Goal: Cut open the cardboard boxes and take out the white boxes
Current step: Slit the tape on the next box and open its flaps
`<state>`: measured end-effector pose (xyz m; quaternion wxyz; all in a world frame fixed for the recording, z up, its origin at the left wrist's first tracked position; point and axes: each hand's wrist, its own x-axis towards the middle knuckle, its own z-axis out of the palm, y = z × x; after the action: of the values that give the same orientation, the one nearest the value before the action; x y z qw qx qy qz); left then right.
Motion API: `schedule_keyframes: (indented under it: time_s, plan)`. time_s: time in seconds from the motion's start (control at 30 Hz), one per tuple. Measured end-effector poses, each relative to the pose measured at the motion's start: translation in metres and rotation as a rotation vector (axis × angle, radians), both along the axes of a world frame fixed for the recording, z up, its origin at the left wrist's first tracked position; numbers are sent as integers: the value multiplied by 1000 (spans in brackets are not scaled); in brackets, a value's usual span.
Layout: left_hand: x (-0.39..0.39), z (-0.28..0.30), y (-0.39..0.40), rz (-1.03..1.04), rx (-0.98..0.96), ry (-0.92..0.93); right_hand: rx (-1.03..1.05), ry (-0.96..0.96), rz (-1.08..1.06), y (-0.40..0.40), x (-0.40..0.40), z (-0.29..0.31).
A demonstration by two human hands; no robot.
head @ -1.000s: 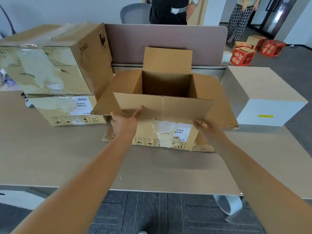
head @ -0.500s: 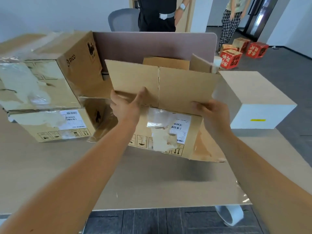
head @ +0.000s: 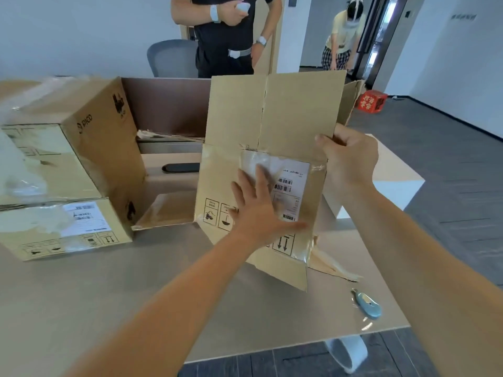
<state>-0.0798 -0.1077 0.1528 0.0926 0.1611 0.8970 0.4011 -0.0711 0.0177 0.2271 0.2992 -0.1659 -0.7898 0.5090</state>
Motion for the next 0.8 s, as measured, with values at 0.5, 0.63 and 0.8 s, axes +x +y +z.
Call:
schedule_keyframes:
  time_s: [0.5,0.63,0.8]
  plan:
    - [44,6,61,214,94,-6,-95,131,32,3,24,11]
    - [40,6,43,73,-13,32,-34,115,40,10,31,9]
    - [30,19,-2,-76,-147,140,-46,46,55,16,24,-7]
